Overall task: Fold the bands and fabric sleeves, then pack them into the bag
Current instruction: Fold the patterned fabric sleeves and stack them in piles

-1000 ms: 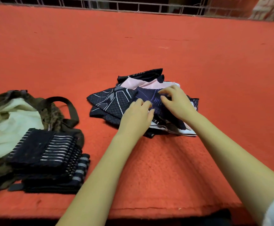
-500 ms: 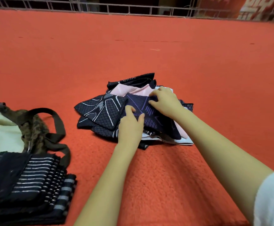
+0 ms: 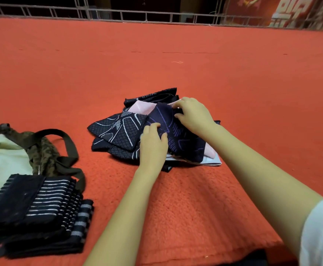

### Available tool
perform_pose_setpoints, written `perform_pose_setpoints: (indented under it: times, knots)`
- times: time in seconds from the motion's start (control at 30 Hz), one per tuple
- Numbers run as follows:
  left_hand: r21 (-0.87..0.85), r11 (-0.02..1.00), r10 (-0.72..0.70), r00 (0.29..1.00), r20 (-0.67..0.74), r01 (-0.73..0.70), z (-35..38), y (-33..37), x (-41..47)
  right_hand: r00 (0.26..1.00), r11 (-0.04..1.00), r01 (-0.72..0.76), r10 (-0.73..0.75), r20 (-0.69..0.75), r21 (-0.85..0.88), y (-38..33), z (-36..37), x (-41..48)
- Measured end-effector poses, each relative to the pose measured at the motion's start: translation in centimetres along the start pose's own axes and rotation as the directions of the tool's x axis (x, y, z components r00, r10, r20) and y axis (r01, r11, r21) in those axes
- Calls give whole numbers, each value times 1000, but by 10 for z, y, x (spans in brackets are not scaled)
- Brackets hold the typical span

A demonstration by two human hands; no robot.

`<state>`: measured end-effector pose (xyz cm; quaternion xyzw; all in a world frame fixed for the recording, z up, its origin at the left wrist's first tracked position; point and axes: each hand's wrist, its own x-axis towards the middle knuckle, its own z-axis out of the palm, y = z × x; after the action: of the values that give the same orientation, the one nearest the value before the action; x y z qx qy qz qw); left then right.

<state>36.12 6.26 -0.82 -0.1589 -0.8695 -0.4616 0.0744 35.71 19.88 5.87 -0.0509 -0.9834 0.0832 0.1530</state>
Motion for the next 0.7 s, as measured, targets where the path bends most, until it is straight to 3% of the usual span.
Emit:
perform_pose_setpoints:
  times: [0.1, 0.2, 0.3, 0.43, 0.63, 0.7]
  knots:
    - [-51, 999, 14, 999, -30, -15, -4, 6, -4, 999, 995, 8, -5, -36, 104, -2, -10, -10]
    - [-332, 943, -19, 998, -57, -1, -14, 12, -9, 1000, 959, -6, 10, -11, 283, -5, -21, -22]
    - [-469, 883, 6, 998, -66, -36, -30, 17, -14, 996, 809, -84, 55, 66, 581, -12, -30, -41]
    - [-460, 883, 121, 992, 31, -93, -53, 7, -33, 986, 505, -117, 164, 38, 855, -24, -30, -80]
    - [-348, 930, 167, 981, 102, -122, -86, -23, -83, 980, 273, -161, 159, 120, 949, -47, 13, -145]
    - [-268, 952, 178, 980, 83, -150, -90, -31, -92, 982, 289, -161, 142, 124, 944, -50, 29, -155]
